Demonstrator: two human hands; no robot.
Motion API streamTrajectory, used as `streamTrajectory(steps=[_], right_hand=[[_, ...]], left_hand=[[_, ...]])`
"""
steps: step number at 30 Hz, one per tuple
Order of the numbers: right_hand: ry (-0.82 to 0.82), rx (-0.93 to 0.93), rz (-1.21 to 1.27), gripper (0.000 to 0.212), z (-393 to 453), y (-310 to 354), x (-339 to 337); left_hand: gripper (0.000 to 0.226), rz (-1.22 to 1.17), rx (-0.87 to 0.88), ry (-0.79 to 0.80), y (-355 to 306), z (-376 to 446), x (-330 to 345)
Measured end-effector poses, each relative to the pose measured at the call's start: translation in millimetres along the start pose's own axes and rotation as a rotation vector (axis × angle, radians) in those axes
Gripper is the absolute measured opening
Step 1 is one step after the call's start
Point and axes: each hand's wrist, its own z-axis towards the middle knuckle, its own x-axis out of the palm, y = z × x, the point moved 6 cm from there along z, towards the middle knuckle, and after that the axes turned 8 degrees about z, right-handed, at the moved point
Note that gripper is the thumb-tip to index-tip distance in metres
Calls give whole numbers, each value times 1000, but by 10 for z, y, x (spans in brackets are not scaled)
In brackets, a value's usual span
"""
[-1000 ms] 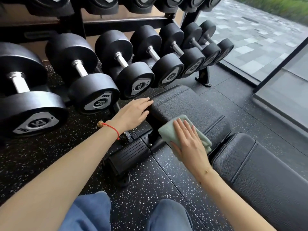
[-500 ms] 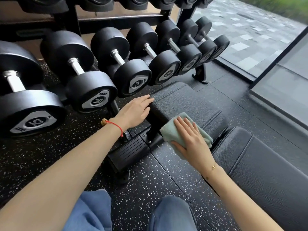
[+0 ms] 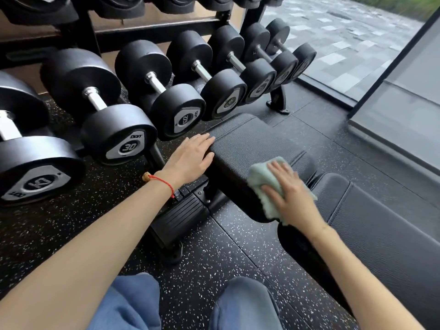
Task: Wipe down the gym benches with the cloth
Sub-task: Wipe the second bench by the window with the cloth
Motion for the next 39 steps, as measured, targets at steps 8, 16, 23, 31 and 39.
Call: streamTrajectory(steps=[8, 16, 23, 31, 39], right_hand=[[-7, 136, -12, 55, 503, -53, -49], [-36, 41, 48, 48, 458, -247, -174], [40, -41, -8, 53, 654, 188, 92], [41, 71, 8, 51, 840, -110, -65], [186, -237, 40, 60, 670, 685, 474]], left_hand=[[58, -34, -12, 30, -47, -36, 44], [59, -70, 4, 31, -7, -35, 96], [58, -58, 10, 17, 10, -32, 105], [55, -9, 23, -16, 59, -69, 15], [57, 20, -4, -33, 253, -78, -13]])
